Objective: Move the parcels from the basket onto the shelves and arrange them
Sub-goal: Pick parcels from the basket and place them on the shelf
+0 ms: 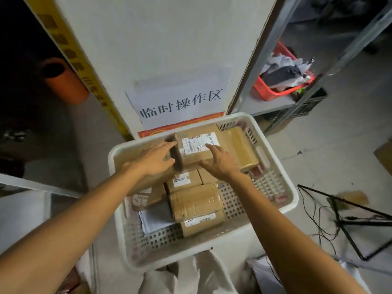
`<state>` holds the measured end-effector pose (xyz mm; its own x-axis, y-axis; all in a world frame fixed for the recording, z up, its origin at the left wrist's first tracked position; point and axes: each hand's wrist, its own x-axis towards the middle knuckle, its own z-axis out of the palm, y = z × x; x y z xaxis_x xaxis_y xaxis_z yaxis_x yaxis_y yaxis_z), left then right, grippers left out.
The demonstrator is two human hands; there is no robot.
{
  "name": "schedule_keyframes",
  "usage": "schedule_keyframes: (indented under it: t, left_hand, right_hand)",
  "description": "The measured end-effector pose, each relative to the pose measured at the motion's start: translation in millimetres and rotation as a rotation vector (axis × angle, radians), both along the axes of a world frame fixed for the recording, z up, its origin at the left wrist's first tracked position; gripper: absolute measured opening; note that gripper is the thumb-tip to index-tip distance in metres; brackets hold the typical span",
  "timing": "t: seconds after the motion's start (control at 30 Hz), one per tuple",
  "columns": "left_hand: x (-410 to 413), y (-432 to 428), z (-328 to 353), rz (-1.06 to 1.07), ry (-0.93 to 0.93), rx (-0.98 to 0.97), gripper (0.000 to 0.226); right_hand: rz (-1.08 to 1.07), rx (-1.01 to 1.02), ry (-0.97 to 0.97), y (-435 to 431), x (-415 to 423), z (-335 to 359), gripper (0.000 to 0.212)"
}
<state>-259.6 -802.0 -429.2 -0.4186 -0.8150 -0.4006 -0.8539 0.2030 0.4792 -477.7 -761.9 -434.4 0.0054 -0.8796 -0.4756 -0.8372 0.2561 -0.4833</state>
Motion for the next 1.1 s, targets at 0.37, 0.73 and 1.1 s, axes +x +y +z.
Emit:
schedule_keyframes:
  t: [0.37, 0.73, 1.1]
  left_hand:
    - [-47.5, -38.7, -90.4, 0.229, -0.128, -0.153, 0.047]
    - [-87.4, -34.2, -90.1, 0.598, 0.180, 0.063, 0.055]
    - [-89.4, -1.7, -70.1, 0.802, 0.595, 0.237, 0.052]
  right_hand:
    - [-0.265, -0.012, -0.282, -79.9, -57.3, -92.5, 0.058]
    - [-0.378, 0.004, -0.475, -83.9, -66.1, -102.1, 0.053]
    - [-0.342, 0.017, -0.431, -45.1, -90.5, -78.4, 0.067]
